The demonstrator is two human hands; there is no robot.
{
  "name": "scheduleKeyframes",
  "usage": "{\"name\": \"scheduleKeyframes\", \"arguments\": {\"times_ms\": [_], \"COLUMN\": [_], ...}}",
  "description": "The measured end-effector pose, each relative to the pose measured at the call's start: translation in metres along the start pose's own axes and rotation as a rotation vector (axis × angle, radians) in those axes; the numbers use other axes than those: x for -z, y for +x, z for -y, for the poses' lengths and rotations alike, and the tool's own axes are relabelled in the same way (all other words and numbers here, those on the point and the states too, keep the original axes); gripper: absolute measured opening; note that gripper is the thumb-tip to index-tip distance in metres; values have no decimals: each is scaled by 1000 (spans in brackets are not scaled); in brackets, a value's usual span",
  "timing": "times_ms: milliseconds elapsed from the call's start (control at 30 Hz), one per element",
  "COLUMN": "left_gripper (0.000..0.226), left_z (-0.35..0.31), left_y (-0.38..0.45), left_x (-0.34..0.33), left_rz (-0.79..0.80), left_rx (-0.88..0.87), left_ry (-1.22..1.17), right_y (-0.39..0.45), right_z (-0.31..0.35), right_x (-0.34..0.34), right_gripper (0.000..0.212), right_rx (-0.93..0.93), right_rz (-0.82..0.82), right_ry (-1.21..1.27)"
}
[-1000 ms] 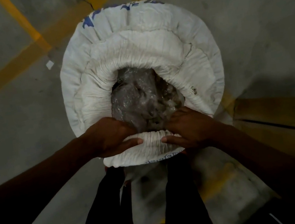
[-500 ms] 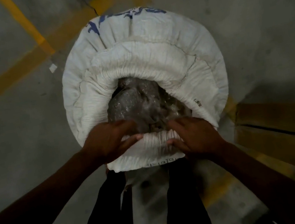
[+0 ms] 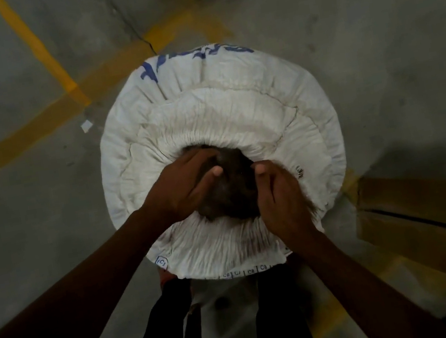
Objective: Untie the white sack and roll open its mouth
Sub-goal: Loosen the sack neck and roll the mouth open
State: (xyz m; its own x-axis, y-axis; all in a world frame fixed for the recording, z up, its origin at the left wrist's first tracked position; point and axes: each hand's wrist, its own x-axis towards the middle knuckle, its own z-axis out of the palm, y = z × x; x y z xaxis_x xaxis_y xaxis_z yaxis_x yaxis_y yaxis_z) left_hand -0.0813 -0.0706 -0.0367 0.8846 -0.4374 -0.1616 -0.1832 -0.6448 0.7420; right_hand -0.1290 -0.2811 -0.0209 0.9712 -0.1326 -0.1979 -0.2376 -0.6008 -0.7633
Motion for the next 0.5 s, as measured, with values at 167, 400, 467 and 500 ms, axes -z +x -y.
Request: {"name": "scheduleKeyframes", "arguments": {"times_ms": [167, 400, 467, 500], "left_gripper": [63, 56, 62, 67], "left_z": [4, 0, -1, -1], "left_y": [18, 29, 36, 40], "left_x": [13, 20, 18, 16], "left_rz": [-135, -260, -315, -335], "left_rx": [8, 21, 77, 107], "left_ry": [56, 191, 227, 258], "right_y": [17, 50, 60, 65], "right_z": [-12, -15, -9, -6], "right_x": [16, 42, 37, 32], "right_gripper": [74, 60, 64, 68], "right_rx": [66, 404, 439, 420], "right_rz": [-117, -147, -140, -140], "right_ry": [-183, -427, -534, -625]}}
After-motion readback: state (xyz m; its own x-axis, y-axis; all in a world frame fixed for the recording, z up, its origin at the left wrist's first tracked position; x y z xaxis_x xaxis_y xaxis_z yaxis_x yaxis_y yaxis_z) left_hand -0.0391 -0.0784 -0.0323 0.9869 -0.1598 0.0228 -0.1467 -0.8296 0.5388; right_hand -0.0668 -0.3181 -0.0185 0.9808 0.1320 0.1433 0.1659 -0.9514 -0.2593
